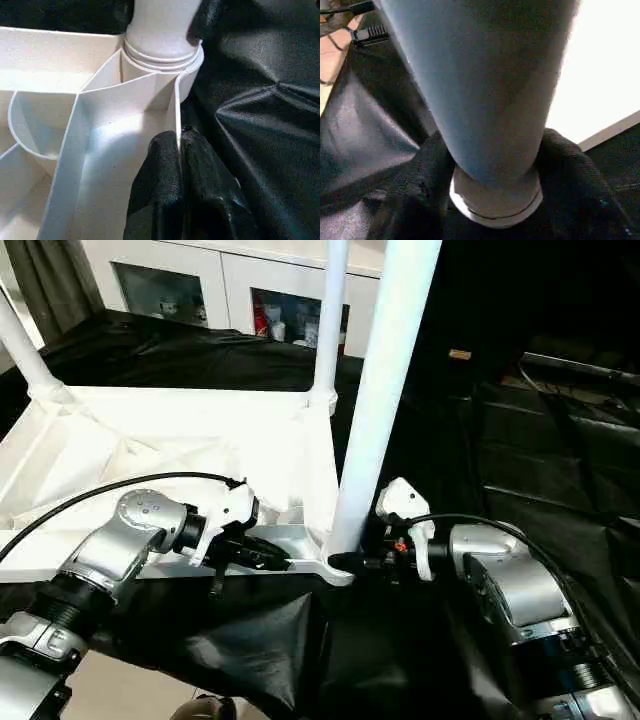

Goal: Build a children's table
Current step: Rotate leg to tighten

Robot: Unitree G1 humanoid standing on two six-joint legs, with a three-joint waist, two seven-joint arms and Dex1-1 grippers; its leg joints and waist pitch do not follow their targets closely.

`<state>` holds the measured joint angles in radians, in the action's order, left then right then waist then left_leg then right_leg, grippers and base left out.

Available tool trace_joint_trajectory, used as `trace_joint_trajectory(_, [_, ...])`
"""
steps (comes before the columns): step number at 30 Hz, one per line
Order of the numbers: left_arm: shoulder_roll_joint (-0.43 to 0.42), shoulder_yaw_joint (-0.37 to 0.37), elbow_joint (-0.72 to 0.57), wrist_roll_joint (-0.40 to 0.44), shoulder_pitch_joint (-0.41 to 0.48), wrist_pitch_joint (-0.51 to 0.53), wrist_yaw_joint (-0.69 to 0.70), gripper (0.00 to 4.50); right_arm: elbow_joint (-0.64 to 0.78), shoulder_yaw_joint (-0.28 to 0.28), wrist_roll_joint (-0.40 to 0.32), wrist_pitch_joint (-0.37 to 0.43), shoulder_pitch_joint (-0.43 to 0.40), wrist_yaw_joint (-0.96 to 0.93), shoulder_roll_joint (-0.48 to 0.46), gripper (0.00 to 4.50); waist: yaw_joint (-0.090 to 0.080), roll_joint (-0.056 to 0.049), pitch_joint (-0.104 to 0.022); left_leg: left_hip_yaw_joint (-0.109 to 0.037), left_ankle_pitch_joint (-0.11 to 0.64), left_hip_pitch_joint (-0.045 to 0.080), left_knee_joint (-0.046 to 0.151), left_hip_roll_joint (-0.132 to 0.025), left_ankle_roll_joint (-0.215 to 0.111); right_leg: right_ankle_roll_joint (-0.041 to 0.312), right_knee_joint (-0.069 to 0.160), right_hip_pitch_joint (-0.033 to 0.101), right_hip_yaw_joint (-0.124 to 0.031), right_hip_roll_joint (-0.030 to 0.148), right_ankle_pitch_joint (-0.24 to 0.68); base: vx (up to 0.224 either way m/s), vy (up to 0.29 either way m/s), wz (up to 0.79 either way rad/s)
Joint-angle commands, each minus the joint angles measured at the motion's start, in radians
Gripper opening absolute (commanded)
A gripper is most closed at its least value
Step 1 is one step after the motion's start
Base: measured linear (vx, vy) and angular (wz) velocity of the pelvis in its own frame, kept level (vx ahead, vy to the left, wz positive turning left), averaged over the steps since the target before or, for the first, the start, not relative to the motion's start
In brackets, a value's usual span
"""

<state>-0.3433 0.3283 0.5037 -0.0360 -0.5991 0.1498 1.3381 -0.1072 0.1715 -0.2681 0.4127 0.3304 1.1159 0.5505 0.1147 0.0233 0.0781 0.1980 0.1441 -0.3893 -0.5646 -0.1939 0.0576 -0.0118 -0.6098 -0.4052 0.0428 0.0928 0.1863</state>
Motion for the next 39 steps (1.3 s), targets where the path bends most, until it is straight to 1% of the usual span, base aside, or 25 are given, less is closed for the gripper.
trace_joint_trajectory(1, [0.012, 0.0, -0.029, -0.018, -0.014, -0.006, -0.005, 0.0, 0.022, 0.007, -0.009, 0.008, -0.003, 0.0, -0.006, 2.17, -0.001, 0.008, -0.064, -0.016, 0.281, 0.025, 0.063, -0.039, -0.033, 0.208, 0.08, 0.036, -0.035, 0.052, 0.252, 0.0, 0.0, 0.0])
trace_joint_trajectory(3, [0.029, -0.01, 0.011, 0.012, -0.033, -0.012, -0.082, 0.0, -0.003, -0.009, 0.004, -0.006, 0.0, -0.051, -0.028, 2.11, -0.001, 0.008, -0.064, -0.016, 0.28, 0.025, 0.063, -0.039, -0.029, 0.208, 0.08, 0.036, -0.035, 0.052, 0.251, 0.0, 0.0, 0.0])
trace_joint_trajectory(4, [0.043, -0.019, 0.042, 0.03, -0.049, -0.011, -0.14, 0.0, -0.028, -0.022, 0.025, -0.017, 0.008, -0.108, -0.049, 2.07, -0.004, 0.009, -0.064, -0.015, 0.284, 0.025, 0.062, -0.038, -0.025, 0.205, 0.083, 0.033, -0.035, 0.052, 0.262, 0.0, 0.0, 0.0])
trace_joint_trajectory(6, [0.076, -0.037, 0.121, 0.069, -0.092, -0.014, -0.273, 0.0, -0.104, -0.057, 0.078, -0.029, 0.036, -0.283, -0.113, 2.02, -0.006, 0.013, -0.066, -0.016, 0.28, 0.023, 0.061, -0.034, -0.013, 0.196, 0.082, 0.036, -0.034, 0.053, 0.284, 0.0, 0.0, 0.0])
trace_joint_trajectory(7, [0.083, -0.041, 0.136, 0.075, -0.101, -0.012, -0.299, 0.0, -0.116, -0.064, 0.083, -0.024, 0.041, -0.312, -0.126, 2.0, -0.008, 0.01, -0.064, -0.016, 0.307, 0.029, 0.062, -0.031, 0.003, 0.186, 0.089, 0.028, -0.032, 0.052, 0.333, 0.0, 0.0, 0.0])
trace_joint_trajectory(8, [0.112, -0.055, 0.194, 0.095, -0.136, 0.007, -0.404, 0.0, -0.153, -0.089, 0.096, -0.01, 0.053, -0.416, -0.174, 1.98, -0.01, 0.014, -0.067, -0.018, 0.303, 0.028, 0.061, -0.031, 0.012, 0.177, 0.088, 0.032, -0.032, 0.054, 0.349, 0.0, 0.0, 0.0])
trace_joint_trajectory(9, [0.133, -0.067, 0.228, 0.102, -0.158, 0.025, -0.476, 0.0, -0.166, -0.102, 0.102, -0.007, 0.056, -0.476, -0.205, 1.98, -0.009, 0.013, -0.069, -0.018, 0.298, 0.028, 0.061, -0.031, 0.016, 0.177, 0.088, 0.031, -0.033, 0.054, 0.342, 0.0, 0.0, 0.0])
trace_joint_trajectory(10, [0.143, -0.071, 0.244, 0.105, -0.168, 0.031, -0.504, 0.0, -0.171, -0.11, 0.105, -0.002, 0.057, -0.511, -0.222, 1.97, -0.009, 0.015, -0.071, -0.02, 0.287, 0.028, 0.061, -0.031, 0.015, 0.175, 0.087, 0.035, -0.032, 0.054, 0.32, 0.0, 0.0, 0.0])
trace_joint_trajectory(11, [0.173, -0.081, 0.29, 0.111, -0.198, 0.047, -0.586, 0.0, -0.186, -0.137, 0.115, 0.014, 0.059, -0.625, -0.279, 1.96, -0.007, 0.014, -0.073, -0.018, 0.264, 0.027, 0.06, -0.032, 0.006, 0.18, 0.083, 0.035, -0.034, 0.053, 0.274, 0.0, 0.0, 0.0])
trace_joint_trajectory(12, [0.193, -0.085, 0.311, 0.113, -0.213, 0.048, -0.626, 0.0, -0.194, -0.152, 0.125, 0.021, 0.059, -0.7, -0.314, 1.96, -0.01, 0.012, -0.072, -0.016, 0.253, 0.025, 0.059, -0.029, 0.005, 0.182, 0.083, 0.031, -0.035, 0.05, 0.255, 0.0, 0.0, 0.0])
trace_joint_trajectory(14, [0.226, -0.083, 0.345, 0.12, -0.235, 0.032, -0.675, 0.0, -0.204, -0.164, 0.148, 0.02, 0.057, -0.803, -0.37, 1.95, -0.008, 0.014, -0.08, -0.017, 0.218, 0.024, 0.056, -0.028, -0.001, 0.188, 0.075, 0.039, -0.032, 0.049, 0.188, 0.0, 0.0, 0.0])
trace_joint_trajectory(16, [0.252, -0.078, 0.373, 0.126, -0.251, 0.004, -0.694, 0.0, -0.206, -0.16, 0.177, -0.001, 0.054, -0.868, -0.409, 1.95, -0.008, 0.012, -0.082, -0.016, 0.191, 0.021, 0.055, -0.026, -0.009, 0.191, 0.072, 0.042, -0.032, 0.048, 0.133, 0.0, 0.0, 0.0])
trace_joint_trajectory(18, [0.273, -0.068, 0.407, 0.138, -0.266, -0.025, -0.709, 0.0, -0.206, -0.152, 0.203, -0.023, 0.058, -0.919, -0.443, 1.95, -0.007, 0.006, -0.083, -0.015, 0.188, 0.022, 0.053, -0.025, -0.022, 0.2, 0.07, 0.044, -0.033, 0.048, 0.1, 0.0, 0.0, 0.0])
trace_joint_trajectory(19, [0.28, -0.063, 0.428, 0.148, -0.275, -0.037, -0.721, 0.0, -0.209, -0.147, 0.214, -0.031, 0.062, -0.941, -0.454, 1.95, -0.006, 0.006, -0.083, -0.015, 0.19, 0.024, 0.053, -0.026, -0.022, 0.199, 0.07, 0.043, -0.033, 0.046, 0.09, 0.0, 0.0, 0.0])
trace_joint_trajectory(20, [0.284, -0.062, 0.441, 0.15, -0.28, -0.047, -0.721, 0.0, -0.207, -0.144, 0.212, -0.036, 0.065, -0.945, -0.462, 1.95, -0.005, 0.002, -0.083, -0.015, 0.198, 0.025, 0.054, -0.025, -0.019, 0.199, 0.071, 0.044, -0.033, 0.046, 0.094, 0.0, 0.0, 0.0])
trace_joint_trajectory(22, [0.286, -0.062, 0.451, 0.146, -0.282, -0.058, -0.715, 0.0, -0.198, -0.153, 0.2, -0.04, 0.065, -0.942, -0.472, 1.95, -0.004, 0.005, -0.079, -0.015, 0.224, 0.025, 0.056, -0.026, -0.017, 0.196, 0.075, 0.045, -0.033, 0.047, 0.12, 0.0, 0.0, 0.0])
trace_joint_trajectory(23, [0.286, -0.058, 0.455, 0.144, -0.281, -0.076, -0.704, 0.0, -0.184, -0.171, 0.181, -0.051, 0.063, -0.943, -0.485, 1.95, -0.004, 0.005, -0.079, -0.016, 0.243, 0.027, 0.057, -0.027, -0.014, 0.193, 0.077, 0.045, -0.033, 0.049, 0.143, 0.0, 0.0, 0.0])
trace_joint_trajectory(25, [0.286, -0.057, 0.46, 0.143, -0.281, -0.081, -0.703, 0.0, -0.18, -0.175, 0.176, -0.054, 0.061, -0.948, -0.489, 1.95, -0.004, 0.005, -0.079, -0.017, 0.253, 0.027, 0.059, -0.028, -0.011, 0.189, 0.078, 0.044, -0.033, 0.049, 0.16, 0.0, 0.0, 0.0])
trace_joint_trajectory(26, [0.286, -0.055, 0.461, 0.141, -0.28, -0.102, -0.688, 0.0, -0.177, -0.18, 0.167, -0.06, 0.061, -0.941, -0.49, 2.5, -0.003, 0.006, -0.078, -0.017, 0.253, 0.027, 0.059, -0.028, -0.011, 0.186, 0.078, 0.044, -0.033, 0.05, 0.161, 0.0, 0.0, 0.0])
trace_joint_trajectory(29, [0.287, -0.06, 0.478, 0.141, -0.284, -0.135, -0.68, 0.0, -0.174, -0.174, 0.178, -0.076, 0.059, -0.94, -0.485, 2.69, -0.005, 0.006, -0.078, -0.018, 0.253, 0.023, 0.06, -0.027, -0.01, 0.176, 0.078, 0.046, -0.033, 0.049, 0.16, 0.0, 0.0, 0.0])
trace_joint_trajectory(30, [0.288, -0.062, 0.483, 0.143, -0.286, -0.139, -0.681, 0.0, -0.174, -0.171, 0.182, -0.078, 0.059, -0.94, -0.483, 2.83, -0.004, 0.006, -0.079, -0.018, 0.253, 0.024, 0.06, -0.028, -0.009, 0.175, 0.078, 0.046, -0.033, 0.05, 0.163, 0.0, 0.0, 0.0])
trace_joint_trajectory(31, [0.289, -0.064, 0.49, 0.144, -0.288, -0.147, -0.683, 0.0, -0.173, -0.169, 0.189, -0.083, 0.058, -0.945, -0.482, 2.98, -0.008, 0.008, -0.079, -0.02, 0.249, 0.02, 0.061, -0.027, -0.009, 0.175, 0.077, 0.048, -0.032, 0.051, 0.164, 0.0, 0.0, 0.0])
trace_joint_trajectory(33, [0.29, -0.068, 0.485, 0.134, -0.282, -0.185, -0.661, 0.0, -0.138, -0.178, 0.193, -0.101, 0.044, -0.946, -0.48, 3.06, -0.012, 0.01, -0.079, -0.019, 0.245, 0.021, 0.06, -0.027, -0.011, 0.177, 0.077, 0.047, -0.032, 0.05, 0.161, 0.0, 0.0, 0.0])
trace_joint_trajectory(37, [0.287, -0.063, 0.464, 0.142, -0.269, -0.253, -0.671, 0.0, -0.034, -0.173, 0.176, -0.101, -0.005, -0.899, -0.449, 3.16, -0.004, 0.01, -0.082, -0.018, 0.226, 0.021, 0.056, -0.029, -0.036, 0.181, 0.075, 0.05, -0.033, 0.051, 0.124, 0.0, 0.0, 0.0])
trace_joint_trajectory(39, [0.296, -0.1, 0.44, 0.088, -0.257, -0.271, -0.618, 0.0, 0.067, -0.167, 0.152, -0.08, -0.065, -0.845, -0.412, 3.16, -0.001, 0.007, -0.084, -0.018, 0.219, 0.022, 0.055, -0.029, -0.043, 0.182, 0.074, 0.051, -0.033, 0.051, 0.111, 0.0, 0.0, 0.0])
